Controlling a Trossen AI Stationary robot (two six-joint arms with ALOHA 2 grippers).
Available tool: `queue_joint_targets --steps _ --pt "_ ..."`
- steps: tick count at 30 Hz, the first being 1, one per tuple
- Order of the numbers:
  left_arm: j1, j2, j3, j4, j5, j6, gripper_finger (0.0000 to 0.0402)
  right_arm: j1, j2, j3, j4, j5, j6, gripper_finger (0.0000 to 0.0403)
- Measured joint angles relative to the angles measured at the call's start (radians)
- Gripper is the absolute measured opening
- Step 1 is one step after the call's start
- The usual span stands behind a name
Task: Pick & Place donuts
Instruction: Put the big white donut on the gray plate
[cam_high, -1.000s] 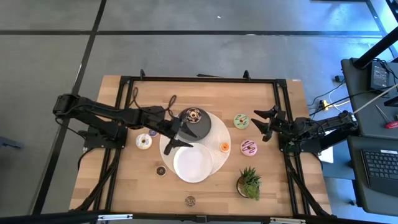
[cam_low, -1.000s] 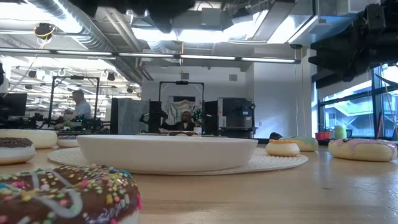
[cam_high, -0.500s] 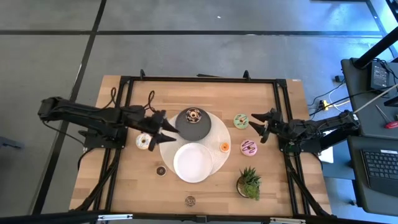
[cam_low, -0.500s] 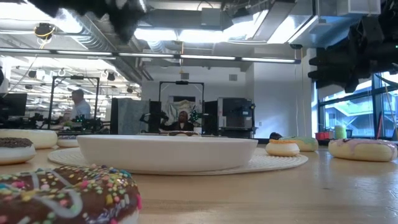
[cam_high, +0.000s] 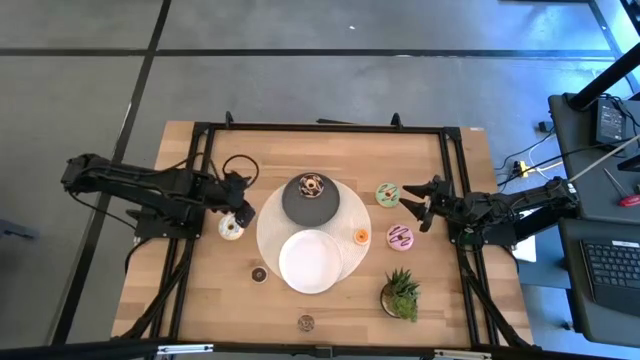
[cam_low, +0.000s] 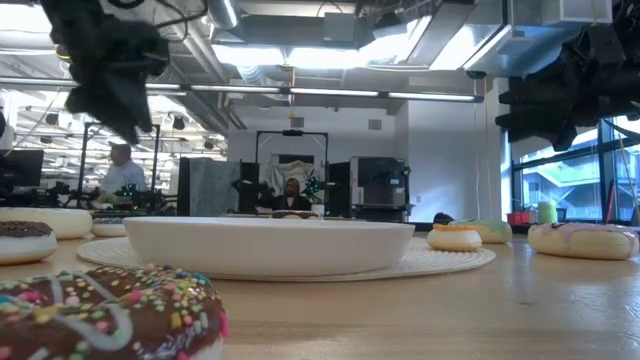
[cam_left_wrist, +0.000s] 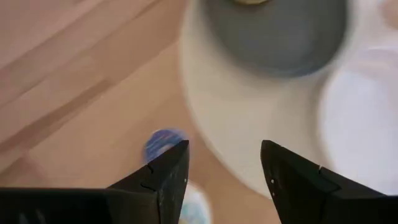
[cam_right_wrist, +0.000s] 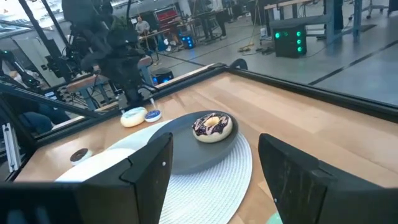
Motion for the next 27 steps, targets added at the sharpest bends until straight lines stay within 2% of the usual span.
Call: queue_joint_targets --steps 7,14,27 --pt "0.0 0.079 0.0 -0.103 0.052 -0.091 0.0196 0.0 0.0 0.0 -0.015 0.0 0.019 0.0239" --pt "0.0 0.175 0.0 -0.17 0.15 -0.136 0.0191 0.0 0.0 0.0 -0.014 0.0 0.019 0.0239" --pt "0.0 0.367 0.0 -0.192 0.16 -0.087 0.0192 0.0 0.0 0.0 -0.014 0.001 0.018 0.0239"
